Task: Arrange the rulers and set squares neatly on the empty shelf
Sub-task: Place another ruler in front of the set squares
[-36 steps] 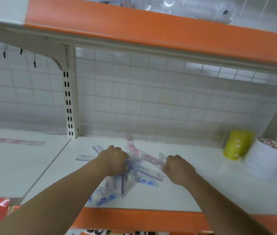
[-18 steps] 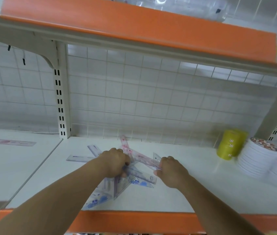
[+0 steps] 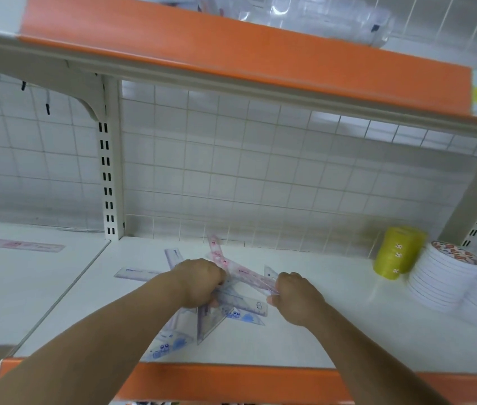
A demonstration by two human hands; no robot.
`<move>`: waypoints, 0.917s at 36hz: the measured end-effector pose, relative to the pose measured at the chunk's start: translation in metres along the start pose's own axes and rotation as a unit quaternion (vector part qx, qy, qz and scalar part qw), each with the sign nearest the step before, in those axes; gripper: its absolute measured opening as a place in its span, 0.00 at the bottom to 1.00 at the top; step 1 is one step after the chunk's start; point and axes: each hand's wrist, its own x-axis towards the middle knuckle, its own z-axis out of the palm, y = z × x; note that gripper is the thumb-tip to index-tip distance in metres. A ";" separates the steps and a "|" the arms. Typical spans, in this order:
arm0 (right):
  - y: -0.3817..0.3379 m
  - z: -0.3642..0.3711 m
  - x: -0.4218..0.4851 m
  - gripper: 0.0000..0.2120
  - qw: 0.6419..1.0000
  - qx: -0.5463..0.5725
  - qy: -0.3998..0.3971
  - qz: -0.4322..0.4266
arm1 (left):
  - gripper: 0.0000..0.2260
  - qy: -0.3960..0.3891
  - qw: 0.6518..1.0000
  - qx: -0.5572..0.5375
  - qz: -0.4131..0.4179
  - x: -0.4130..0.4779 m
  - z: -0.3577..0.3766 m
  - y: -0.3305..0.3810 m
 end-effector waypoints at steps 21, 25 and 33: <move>-0.008 -0.015 -0.005 0.10 1.000 -0.012 0.013 -0.024 | 0.15 0.044 0.999 -0.020 0.008 -0.019 -0.015 0.007; -0.009 -0.019 -0.009 0.10 0.999 0.004 0.016 -0.036 | 0.14 0.041 0.999 -0.013 0.009 -0.024 -0.018 0.011; -0.009 -0.022 -0.011 0.04 0.998 -0.022 0.038 -0.049 | 0.15 0.066 0.998 -0.015 -0.002 -0.033 -0.020 0.009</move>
